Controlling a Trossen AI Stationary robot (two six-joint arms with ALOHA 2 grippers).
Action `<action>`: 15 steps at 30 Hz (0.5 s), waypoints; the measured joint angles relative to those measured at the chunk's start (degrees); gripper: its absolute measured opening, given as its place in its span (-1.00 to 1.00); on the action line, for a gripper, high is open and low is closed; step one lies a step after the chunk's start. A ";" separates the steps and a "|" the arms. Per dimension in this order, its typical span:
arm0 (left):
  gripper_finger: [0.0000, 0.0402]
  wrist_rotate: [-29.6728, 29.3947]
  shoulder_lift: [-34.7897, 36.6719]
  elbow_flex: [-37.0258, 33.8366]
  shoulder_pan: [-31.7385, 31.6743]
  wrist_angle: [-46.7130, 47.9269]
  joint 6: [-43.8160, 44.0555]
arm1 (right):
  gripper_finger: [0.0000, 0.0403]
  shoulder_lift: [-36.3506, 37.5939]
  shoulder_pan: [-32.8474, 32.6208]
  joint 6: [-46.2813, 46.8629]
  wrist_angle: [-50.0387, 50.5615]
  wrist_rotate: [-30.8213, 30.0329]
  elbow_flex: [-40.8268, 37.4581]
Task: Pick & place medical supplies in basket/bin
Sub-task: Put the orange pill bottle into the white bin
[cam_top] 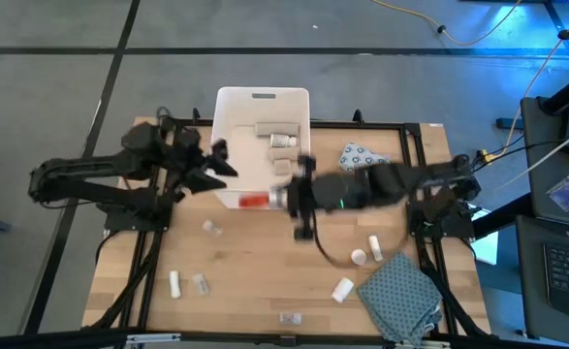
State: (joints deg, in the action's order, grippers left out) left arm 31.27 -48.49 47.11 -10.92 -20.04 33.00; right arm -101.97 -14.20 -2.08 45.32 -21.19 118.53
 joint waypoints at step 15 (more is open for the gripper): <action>-0.13 -0.79 6.62 0.00 -9.57 28.01 -12.07 | -0.39 -13.83 31.69 -4.46 -1.87 19.42 1.31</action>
State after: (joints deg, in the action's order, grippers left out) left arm 30.48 -41.87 47.11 -20.50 7.98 20.93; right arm -115.80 17.49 -6.55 43.45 -1.77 119.84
